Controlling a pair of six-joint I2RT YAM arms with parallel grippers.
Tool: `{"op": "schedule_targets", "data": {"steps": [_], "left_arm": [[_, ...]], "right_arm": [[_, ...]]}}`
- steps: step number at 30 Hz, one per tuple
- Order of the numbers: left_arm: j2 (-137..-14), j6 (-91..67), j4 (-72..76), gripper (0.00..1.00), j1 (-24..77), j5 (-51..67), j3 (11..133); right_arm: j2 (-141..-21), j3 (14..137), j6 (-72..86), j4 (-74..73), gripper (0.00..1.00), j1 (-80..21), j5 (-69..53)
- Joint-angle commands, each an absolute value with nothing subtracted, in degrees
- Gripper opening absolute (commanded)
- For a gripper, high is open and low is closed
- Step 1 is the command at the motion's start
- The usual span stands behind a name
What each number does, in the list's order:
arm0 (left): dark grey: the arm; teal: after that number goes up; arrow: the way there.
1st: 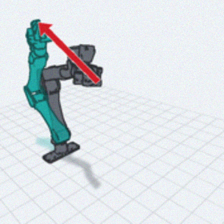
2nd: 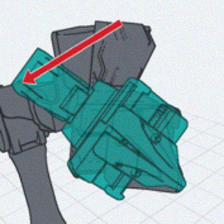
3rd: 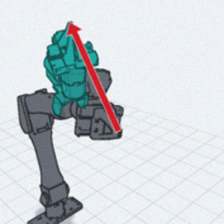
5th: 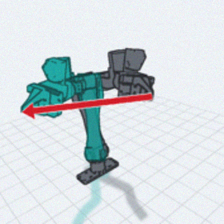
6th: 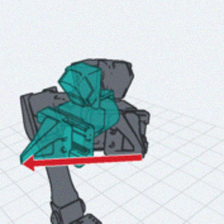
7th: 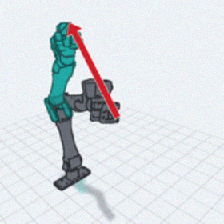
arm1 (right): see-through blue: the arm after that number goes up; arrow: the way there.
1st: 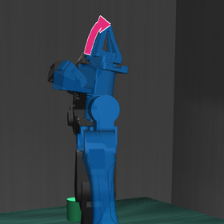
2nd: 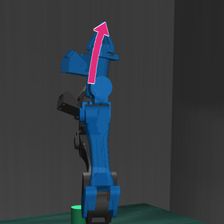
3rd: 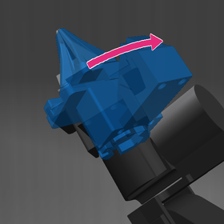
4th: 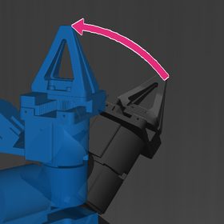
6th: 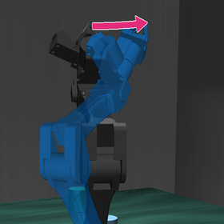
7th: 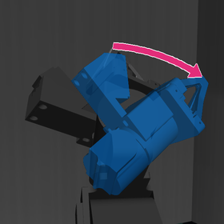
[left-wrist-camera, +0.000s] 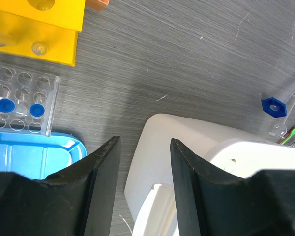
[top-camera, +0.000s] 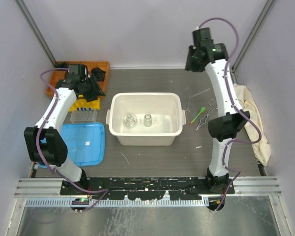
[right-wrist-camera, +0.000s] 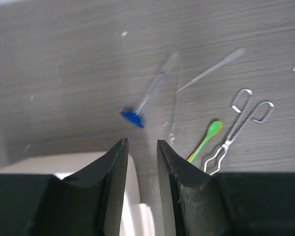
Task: Organize the chemistry lab equipment
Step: Pick up the chemistry item at the center of the board.
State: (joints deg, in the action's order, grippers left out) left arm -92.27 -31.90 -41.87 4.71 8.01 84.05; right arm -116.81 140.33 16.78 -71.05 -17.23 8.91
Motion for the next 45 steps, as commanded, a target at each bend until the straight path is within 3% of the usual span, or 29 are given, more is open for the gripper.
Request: {"op": "schedule_targets", "data": {"steps": [1,4,12,23,45], "left_arm": [[-90.71,-31.71,-39.48,0.46,4.82,9.09,85.90],[-91.21,-32.03,-39.59,0.46,4.96,9.38,86.83],[-91.39,-32.01,-39.82,0.46,5.05,8.71,88.22],[-93.05,-31.73,-41.20,0.46,5.19,8.19,90.32],[-92.90,-32.08,-42.54,0.46,5.72,5.07,90.09]], "right_arm": [[-111.75,139.28,18.72,-63.88,0.36,-11.49,7.86],[-113.55,135.45,20.09,-59.43,0.37,-8.82,5.93],[-129.43,144.85,20.60,-64.14,0.42,-7.43,-0.29],[-132.24,132.51,19.64,-59.95,0.44,-6.42,-1.92],[-142.38,137.38,20.19,-51.54,0.44,0.35,-5.91]]}}
